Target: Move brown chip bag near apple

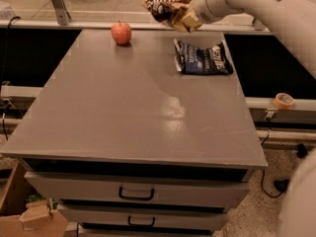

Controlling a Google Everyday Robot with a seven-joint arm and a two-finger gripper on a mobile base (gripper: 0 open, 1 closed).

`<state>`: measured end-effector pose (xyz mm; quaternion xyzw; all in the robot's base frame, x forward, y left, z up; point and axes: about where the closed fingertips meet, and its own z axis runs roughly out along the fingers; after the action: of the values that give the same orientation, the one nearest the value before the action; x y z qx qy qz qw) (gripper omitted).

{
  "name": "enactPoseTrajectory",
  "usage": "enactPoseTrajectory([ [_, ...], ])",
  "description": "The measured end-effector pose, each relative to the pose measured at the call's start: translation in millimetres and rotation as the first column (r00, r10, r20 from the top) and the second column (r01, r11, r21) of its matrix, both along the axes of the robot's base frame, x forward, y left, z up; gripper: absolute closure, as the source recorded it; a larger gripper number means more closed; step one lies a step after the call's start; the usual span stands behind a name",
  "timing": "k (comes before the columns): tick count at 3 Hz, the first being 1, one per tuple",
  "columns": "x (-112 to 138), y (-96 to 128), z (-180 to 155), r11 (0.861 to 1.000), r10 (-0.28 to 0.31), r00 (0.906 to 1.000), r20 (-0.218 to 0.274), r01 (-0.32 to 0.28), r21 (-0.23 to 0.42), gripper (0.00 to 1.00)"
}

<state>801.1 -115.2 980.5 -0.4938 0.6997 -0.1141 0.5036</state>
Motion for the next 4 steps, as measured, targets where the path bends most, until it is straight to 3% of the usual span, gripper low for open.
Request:
enactPoseTrajectory([
  [1, 35.7, -3.2, -29.1, 0.998, -0.068, 0.9971, -0.033, 0.068, -0.004, 1.0],
  [2, 56.0, -1.1, -57.4, 0.993, -0.12, 0.9896, -0.079, 0.121, 0.01, 1.0],
  [3, 61.0, 10.9, -81.4, 0.991, -0.128, 0.9836, -0.127, 0.13, 0.013, 0.9],
  [4, 58.6, 30.3, -99.9, 0.994, -0.104, 0.9797, -0.171, 0.109, 0.017, 0.74],
])
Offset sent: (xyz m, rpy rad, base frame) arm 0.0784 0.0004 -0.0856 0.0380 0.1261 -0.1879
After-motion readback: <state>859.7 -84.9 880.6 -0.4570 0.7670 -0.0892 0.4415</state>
